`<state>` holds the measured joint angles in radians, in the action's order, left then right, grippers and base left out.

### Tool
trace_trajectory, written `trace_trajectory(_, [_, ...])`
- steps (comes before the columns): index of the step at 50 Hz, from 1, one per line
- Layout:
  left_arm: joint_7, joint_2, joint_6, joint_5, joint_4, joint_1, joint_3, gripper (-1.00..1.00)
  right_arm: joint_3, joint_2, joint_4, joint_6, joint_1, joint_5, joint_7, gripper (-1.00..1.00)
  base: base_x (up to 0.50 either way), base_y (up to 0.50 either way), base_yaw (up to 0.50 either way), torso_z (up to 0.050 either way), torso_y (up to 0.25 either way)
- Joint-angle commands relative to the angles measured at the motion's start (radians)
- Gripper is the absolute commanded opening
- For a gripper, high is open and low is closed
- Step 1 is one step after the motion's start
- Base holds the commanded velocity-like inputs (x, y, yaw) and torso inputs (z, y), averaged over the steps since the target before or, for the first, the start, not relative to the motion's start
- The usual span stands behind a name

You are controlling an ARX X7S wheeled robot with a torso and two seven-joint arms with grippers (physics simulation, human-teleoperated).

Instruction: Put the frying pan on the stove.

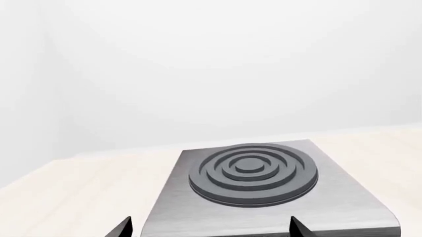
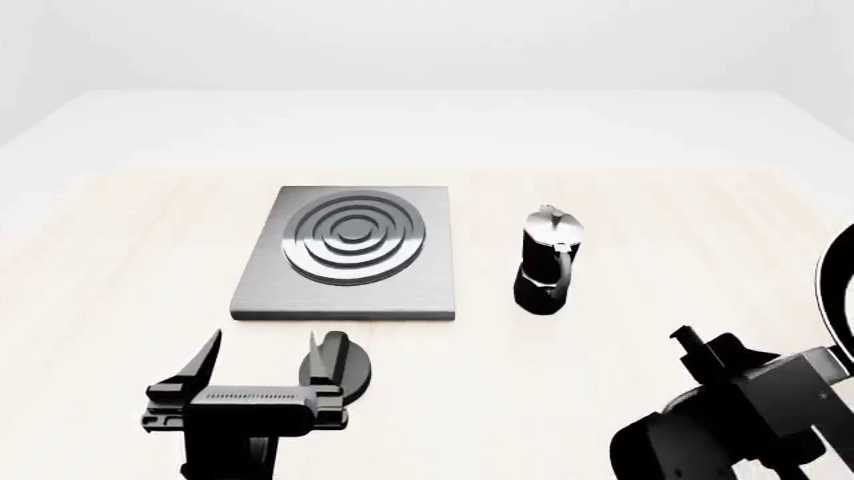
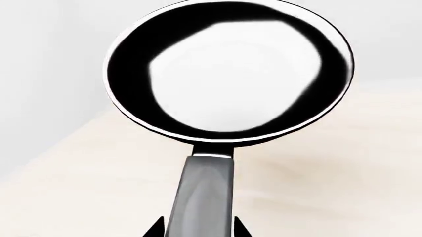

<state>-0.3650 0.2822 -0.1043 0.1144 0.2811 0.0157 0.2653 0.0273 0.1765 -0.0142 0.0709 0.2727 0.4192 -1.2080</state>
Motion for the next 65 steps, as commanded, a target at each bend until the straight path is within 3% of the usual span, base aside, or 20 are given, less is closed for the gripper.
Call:
trace_trajectory(1, [-0.007, 0.007, -0.006, 0.005, 0.021, 0.007, -0.001, 1.00, 0.067, 0.034, -0.126, 0.021, 0.002, -0.051, 0.044, -1.00, 0.00, 0.00, 0.00, 0.000, 0.000])
trace_trajectory(65, [-0.030, 0.026, -0.010, 0.012, 0.036, 0.003, 0.020, 1.00, 0.285, 0.124, -0.253, -0.067, 0.021, 0.050, 0.415, -1.00, 0.00, 0.00, 0.00, 0.000, 0.002])
